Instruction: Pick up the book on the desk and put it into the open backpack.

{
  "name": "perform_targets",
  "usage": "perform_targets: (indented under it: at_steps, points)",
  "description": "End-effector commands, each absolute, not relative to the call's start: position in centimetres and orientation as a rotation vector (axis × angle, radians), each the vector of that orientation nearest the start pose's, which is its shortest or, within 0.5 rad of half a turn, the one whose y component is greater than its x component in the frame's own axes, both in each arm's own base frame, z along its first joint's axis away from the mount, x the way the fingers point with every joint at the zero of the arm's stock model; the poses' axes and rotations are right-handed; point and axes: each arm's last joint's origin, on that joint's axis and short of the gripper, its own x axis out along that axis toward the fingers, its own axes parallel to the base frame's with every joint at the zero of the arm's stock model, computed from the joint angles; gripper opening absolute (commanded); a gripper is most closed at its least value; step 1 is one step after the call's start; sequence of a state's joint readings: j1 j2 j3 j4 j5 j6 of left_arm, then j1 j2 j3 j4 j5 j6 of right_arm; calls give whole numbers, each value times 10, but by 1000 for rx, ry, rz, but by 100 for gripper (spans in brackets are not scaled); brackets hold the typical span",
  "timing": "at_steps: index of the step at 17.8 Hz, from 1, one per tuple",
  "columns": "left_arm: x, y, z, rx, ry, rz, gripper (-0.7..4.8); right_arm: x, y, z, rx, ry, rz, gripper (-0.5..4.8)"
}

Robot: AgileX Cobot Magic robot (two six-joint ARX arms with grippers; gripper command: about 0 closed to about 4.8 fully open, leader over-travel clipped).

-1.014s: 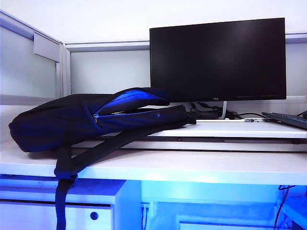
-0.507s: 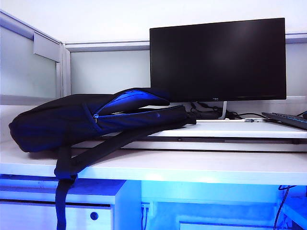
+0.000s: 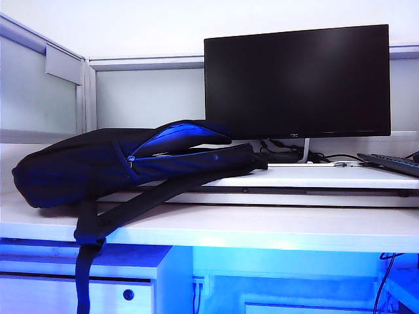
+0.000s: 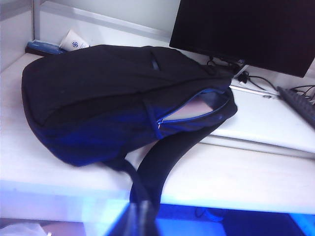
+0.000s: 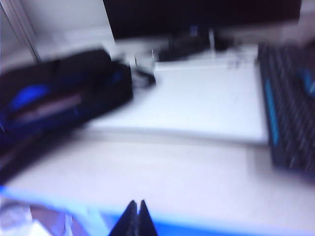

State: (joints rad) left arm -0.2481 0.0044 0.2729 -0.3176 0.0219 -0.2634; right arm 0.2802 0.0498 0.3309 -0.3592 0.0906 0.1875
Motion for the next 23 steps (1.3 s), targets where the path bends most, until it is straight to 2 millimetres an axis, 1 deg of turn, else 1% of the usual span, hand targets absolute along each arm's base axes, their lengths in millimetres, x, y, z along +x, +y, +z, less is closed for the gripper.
perform_targets:
  at_steps: [1,3,5,10,12,13,14,16,17,19,21,23]
  points:
    - [75,-19,213,-249,97,-257,14,80,20,212,196,107,183,-6]
    - [78,-20,204,-213,106,-256,-5,86,22,196,193,121,181,-6]
    - [82,-21,194,-179,102,-259,-5,89,23,181,188,146,174,-6]
    - [90,-23,168,-159,139,-259,-5,94,25,147,171,249,180,-5]
    - [91,-24,161,-155,160,-258,-5,95,24,146,170,234,166,-5]
    - [92,-24,159,-152,166,-257,-5,95,21,146,168,230,131,-5]
    - [92,-24,157,-137,169,-257,-5,96,16,146,165,224,65,-5]
    - [92,-24,157,-105,167,-258,-5,97,9,146,154,220,14,-5]
    - [92,-24,155,-64,164,-259,-5,98,4,146,167,221,15,-5]
    - [93,-24,148,-34,177,-259,-5,98,-2,146,175,220,13,-5]
    - [93,-22,147,-12,189,-185,-5,97,-11,146,183,212,-67,-5]
    - [94,-20,148,31,173,-106,-5,97,-13,146,186,211,-94,-5]
